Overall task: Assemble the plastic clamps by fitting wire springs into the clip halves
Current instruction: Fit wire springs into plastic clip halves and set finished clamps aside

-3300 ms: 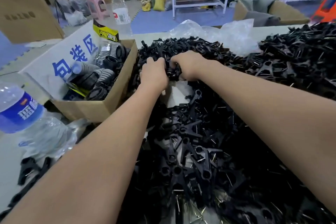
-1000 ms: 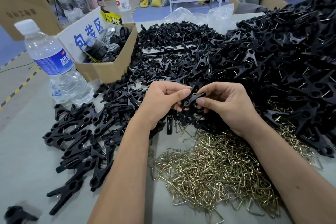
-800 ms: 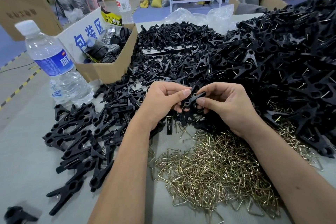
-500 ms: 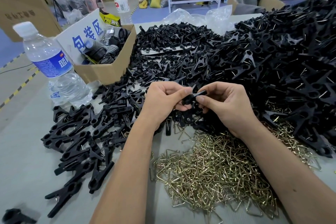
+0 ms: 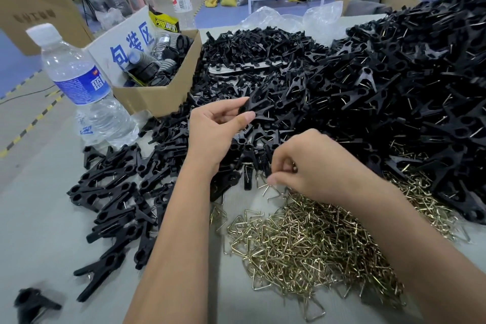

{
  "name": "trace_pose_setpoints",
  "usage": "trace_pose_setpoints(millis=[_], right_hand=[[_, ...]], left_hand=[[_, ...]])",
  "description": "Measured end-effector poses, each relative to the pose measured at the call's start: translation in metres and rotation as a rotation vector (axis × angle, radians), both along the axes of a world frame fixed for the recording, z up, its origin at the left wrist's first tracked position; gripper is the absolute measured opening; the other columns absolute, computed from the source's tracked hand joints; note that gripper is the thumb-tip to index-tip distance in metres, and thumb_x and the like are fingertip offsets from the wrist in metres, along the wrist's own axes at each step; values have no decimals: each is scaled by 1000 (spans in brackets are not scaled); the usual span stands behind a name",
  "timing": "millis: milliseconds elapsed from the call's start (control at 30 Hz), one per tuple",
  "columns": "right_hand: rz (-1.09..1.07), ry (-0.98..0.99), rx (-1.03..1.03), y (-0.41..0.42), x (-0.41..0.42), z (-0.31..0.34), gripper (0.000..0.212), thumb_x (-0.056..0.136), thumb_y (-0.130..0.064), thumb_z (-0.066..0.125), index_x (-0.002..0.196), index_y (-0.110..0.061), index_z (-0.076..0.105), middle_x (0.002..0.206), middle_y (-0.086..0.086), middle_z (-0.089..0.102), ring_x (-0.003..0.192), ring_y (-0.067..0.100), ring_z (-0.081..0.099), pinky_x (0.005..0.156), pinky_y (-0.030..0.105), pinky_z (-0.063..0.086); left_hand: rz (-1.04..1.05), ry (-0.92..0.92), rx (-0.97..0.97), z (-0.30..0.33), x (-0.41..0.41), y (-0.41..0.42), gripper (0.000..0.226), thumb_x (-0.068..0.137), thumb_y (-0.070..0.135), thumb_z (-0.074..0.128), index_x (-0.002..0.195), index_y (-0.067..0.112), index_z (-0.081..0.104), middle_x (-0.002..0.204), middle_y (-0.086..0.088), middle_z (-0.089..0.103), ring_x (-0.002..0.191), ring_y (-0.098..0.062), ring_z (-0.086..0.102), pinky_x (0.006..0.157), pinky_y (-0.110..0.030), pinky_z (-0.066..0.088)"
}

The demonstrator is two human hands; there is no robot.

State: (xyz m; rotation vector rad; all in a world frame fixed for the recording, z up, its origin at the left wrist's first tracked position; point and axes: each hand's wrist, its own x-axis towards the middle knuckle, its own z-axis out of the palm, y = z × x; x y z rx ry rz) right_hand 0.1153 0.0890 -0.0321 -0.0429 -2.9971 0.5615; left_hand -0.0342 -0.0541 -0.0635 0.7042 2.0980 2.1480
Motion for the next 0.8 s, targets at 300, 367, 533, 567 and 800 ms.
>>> trace_pose_setpoints(millis=[300,367,533,567,800], right_hand=[[44,-85,74,-20,-2,0,6,86,-20,75,83,-25,74,63,-15,58,65,4,54,72,32,58],[161,-98,-19,-26,-2,1,4,88,-28,77,87,-28,74,63,-21,52,63,0,52,64,23,47],[338,-225,-43,-46,-6,-1,10,88,-27,78,93,-33,72,85,-16,64,83,6,59,73,28,47],[356,-256,-54,-49,-7,-2,10,89,-23,76,90,-32,71,88,-14,67,85,7,61,76,30,50],[361,-278,-218,-34,-5,-4,12,93,-18,74,102,-23,68,96,-12,64,84,-4,59,75,17,48]], left_hand=[[12,47,-5,-4,-3,1,30,71,19,92,90,41,83,79,10,72,79,-8,61,81,-27,58],[11,38,1,-3,-3,1,29,69,22,92,89,40,83,79,12,73,79,-8,61,79,-27,59],[14,33,5,-3,-2,1,27,69,22,91,87,40,83,78,11,73,78,-7,62,78,-25,58],[16,29,3,-2,-1,1,27,69,22,91,87,40,83,78,11,73,78,-8,63,79,-27,59],[25,9,-2,0,0,1,25,69,23,90,89,36,83,81,5,72,80,-15,61,83,-37,63]])
